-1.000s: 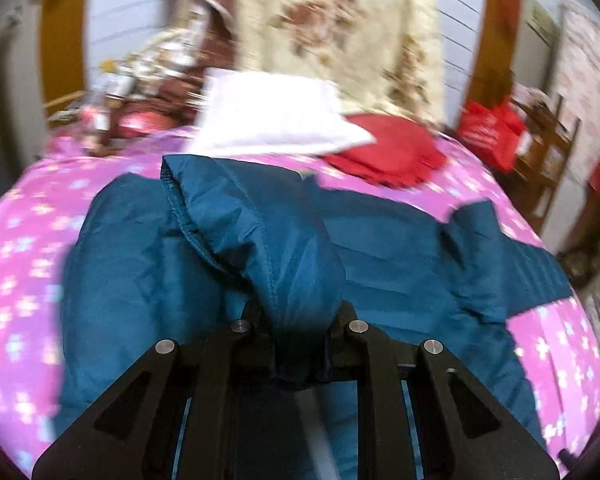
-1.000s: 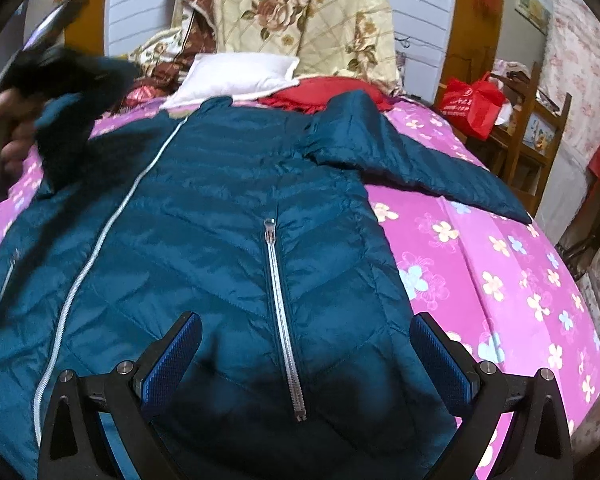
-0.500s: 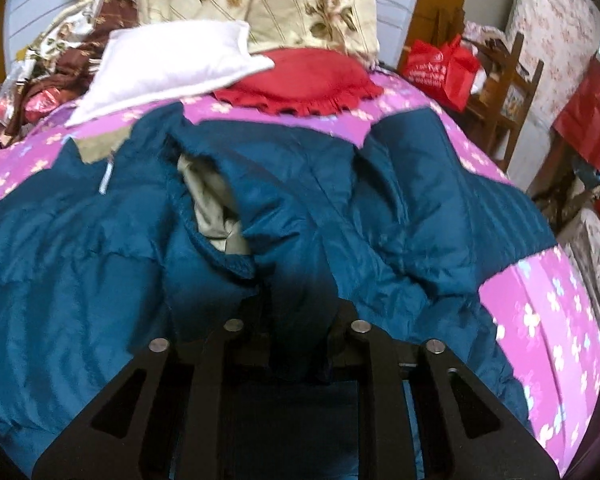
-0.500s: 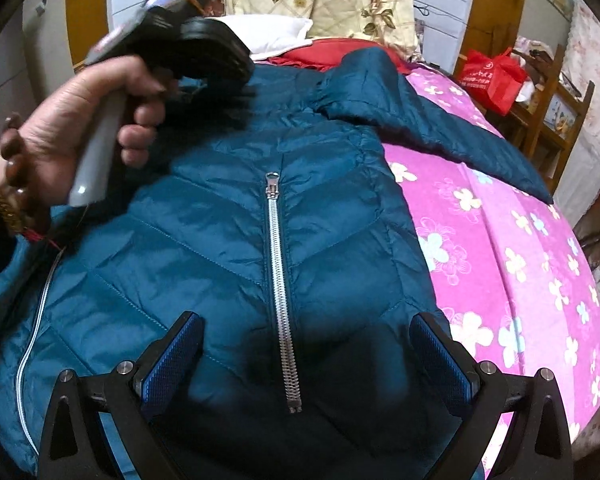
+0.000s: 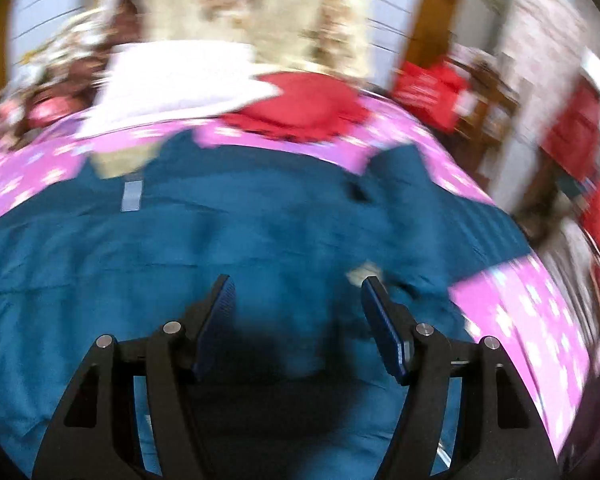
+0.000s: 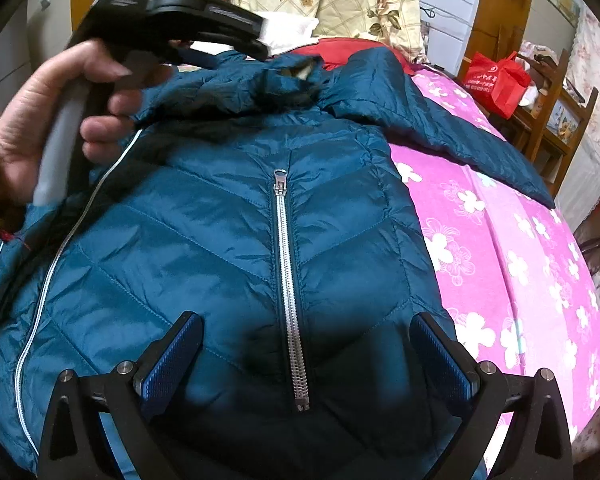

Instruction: Fold large clothes

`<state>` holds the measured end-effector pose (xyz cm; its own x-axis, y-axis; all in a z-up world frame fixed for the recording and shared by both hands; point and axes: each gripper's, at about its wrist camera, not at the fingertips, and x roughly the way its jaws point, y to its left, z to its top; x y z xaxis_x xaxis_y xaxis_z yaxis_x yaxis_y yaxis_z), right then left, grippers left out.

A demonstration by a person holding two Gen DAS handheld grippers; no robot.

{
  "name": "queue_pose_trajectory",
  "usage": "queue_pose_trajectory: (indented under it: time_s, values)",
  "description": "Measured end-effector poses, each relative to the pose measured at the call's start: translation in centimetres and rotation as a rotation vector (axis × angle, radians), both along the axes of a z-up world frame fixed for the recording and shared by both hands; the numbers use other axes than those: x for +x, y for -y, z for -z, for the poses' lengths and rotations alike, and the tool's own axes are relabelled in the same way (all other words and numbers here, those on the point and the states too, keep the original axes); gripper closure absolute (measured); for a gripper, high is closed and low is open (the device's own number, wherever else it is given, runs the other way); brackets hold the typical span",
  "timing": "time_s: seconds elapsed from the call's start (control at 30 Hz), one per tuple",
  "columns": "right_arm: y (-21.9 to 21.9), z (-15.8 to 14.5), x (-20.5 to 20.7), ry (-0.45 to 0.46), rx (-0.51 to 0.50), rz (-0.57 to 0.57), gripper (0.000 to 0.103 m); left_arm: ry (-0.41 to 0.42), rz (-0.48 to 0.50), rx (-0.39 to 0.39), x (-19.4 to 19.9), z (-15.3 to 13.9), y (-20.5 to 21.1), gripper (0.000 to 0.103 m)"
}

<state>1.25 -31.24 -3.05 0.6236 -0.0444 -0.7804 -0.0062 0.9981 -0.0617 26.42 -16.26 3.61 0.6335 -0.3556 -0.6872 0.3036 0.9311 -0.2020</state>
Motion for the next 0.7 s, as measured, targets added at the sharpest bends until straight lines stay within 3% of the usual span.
queue_pose_trajectory:
  time_s: [0.1, 0.17, 0.27, 0.3, 0.37, 0.4, 0.47, 0.57, 0.7]
  values:
    - [-0.1, 0.0, 0.0, -0.001, -0.007, -0.003, 0.000, -0.043, -0.146, 0.028, 1.3, 0.7, -0.9, 0.037]
    - [-0.1, 0.1, 0.0, -0.004, -0.005, -0.002, 0.000, -0.074, -0.172, 0.065, 1.8, 1.7, 0.1, 0.037]
    - [0.0, 0.1, 0.2, -0.009, 0.001, 0.001, 0.000, -0.148, -0.079, 0.101, 2.0, 4.0, 3.5, 0.037]
    - [0.0, 0.1, 0.2, -0.010, 0.000, 0.002, 0.000, -0.163, -0.040, 0.161, 1.7, 4.8, 5.2, 0.037]
    - [-0.1, 0.1, 0.2, -0.009, -0.001, 0.000, 0.000, -0.105, -0.007, 0.297, 0.7, 5.0, 7.4, 0.037]
    - [-0.1, 0.1, 0.2, -0.008, -0.002, -0.002, 0.000, -0.085, 0.020, 0.312, 0.1, 4.5, 7.8, 0.037]
    - [-0.2, 0.1, 0.1, -0.005, -0.006, -0.006, 0.000, -0.069, 0.043, 0.278, -0.6, 3.4, 7.3, 0.037]
    - [0.0, -0.1, 0.0, 0.003, -0.004, -0.005, 0.000, -0.021, -0.019, 0.234, -0.9, 1.4, 5.0, 0.035]
    - [0.0, 0.0, 0.1, -0.004, -0.003, -0.003, 0.000, -0.074, -0.133, 0.237, 1.0, 2.3, 4.2, 0.035]
